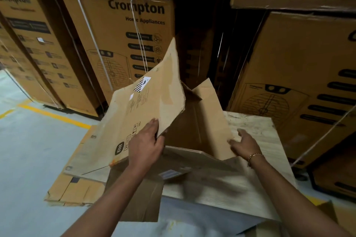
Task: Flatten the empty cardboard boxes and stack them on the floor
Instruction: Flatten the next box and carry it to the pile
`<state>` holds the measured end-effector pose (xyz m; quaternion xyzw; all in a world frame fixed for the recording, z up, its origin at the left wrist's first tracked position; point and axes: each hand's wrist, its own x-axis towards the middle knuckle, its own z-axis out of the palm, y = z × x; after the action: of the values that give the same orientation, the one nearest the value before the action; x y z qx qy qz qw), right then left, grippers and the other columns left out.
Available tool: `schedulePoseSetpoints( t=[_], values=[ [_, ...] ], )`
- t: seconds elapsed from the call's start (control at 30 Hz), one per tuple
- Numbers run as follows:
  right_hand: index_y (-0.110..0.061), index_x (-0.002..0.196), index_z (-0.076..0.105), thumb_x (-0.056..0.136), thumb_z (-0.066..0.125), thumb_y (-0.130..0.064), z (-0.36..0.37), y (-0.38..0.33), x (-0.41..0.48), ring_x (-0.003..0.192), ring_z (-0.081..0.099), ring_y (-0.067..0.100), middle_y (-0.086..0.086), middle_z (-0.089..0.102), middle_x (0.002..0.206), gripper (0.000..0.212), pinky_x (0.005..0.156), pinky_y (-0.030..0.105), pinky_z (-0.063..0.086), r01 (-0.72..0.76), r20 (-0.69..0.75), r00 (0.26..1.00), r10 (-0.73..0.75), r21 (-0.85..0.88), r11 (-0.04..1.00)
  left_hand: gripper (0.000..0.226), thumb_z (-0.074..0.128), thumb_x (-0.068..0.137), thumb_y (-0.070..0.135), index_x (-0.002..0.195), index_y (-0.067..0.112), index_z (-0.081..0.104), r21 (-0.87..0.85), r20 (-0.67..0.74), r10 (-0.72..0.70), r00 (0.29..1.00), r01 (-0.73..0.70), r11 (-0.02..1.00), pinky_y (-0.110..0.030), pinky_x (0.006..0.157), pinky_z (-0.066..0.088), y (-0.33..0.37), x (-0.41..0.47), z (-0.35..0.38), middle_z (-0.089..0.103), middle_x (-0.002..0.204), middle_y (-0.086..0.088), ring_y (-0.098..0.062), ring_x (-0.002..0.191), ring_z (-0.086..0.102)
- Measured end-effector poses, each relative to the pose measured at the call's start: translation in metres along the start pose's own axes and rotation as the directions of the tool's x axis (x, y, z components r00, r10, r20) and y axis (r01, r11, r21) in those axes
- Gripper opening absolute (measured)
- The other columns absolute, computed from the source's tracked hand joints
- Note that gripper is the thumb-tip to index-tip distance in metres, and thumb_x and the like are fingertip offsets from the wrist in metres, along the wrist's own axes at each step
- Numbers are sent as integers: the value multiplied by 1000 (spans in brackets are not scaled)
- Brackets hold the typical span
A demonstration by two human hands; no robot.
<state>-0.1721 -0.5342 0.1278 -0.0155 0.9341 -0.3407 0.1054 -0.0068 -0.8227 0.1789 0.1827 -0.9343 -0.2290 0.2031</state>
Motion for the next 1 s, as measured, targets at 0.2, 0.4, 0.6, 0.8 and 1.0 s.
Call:
schedulePoseSetpoints(
  t=[0.2, 0.4, 0.6, 0.8, 1.0],
  values=[
    [-26, 123, 60, 96, 46, -58, -52, -69, -35, 91, 72, 22, 3, 74, 108, 44, 78, 36, 53, 43, 35, 996, -86, 647, 762, 60, 41, 94, 51, 144, 21, 55, 222, 83, 158, 984, -173, 960, -37, 81, 57, 28, -6, 19, 58, 145, 1, -21, 115, 67],
    [-17, 101, 66, 93, 60, -33, -50, -77, -55, 106, 65, 33, 6, 70, 103, 19, 95, 54, 51, -148, 244, 969, -32, 682, 716, 79, 24, 96, 73, 154, 21, 38, 230, 291, 345, 892, -415, 880, -43, 107, 42, 59, -25, 43, 40, 159, 1, -17, 142, 44],
    [-9, 87, 66, 76, 63, 6, -73, -30, -51, 89, 67, 30, 20, 72, 101, 19, 73, 36, 54, -82, 54, 997, 61, 592, 802, 116, 52, 72, 84, 161, 32, 0, 330, 537, 284, 794, -508, 796, -53, 124, 9, -1, -21, 24, -1, 170, 0, -27, 156, 4],
    [-24, 134, 49, 75, 64, -24, -72, -18, -52, 103, 62, 29, 10, 62, 127, 61, 84, 41, 53, 61, -55, 997, -61, -6, 998, 110, 66, 82, 53, 161, 24, -4, 394, 492, 187, 850, -409, 823, -48, 118, 30, -47, -47, 25, 2, 170, -6, -29, 156, 11],
    [-38, 156, 8, 72, 58, -81, -28, -32, -113, 152, -3, 21, -6, -6, 166, 107, 122, 47, 8, 571, 495, 795, -350, -415, 708, 111, 86, 47, 44, 147, 16, 47, 367, 490, 315, 813, -520, 771, -43, 82, 59, -48, -93, 32, 57, 145, -11, -32, 126, 61]
  ],
)
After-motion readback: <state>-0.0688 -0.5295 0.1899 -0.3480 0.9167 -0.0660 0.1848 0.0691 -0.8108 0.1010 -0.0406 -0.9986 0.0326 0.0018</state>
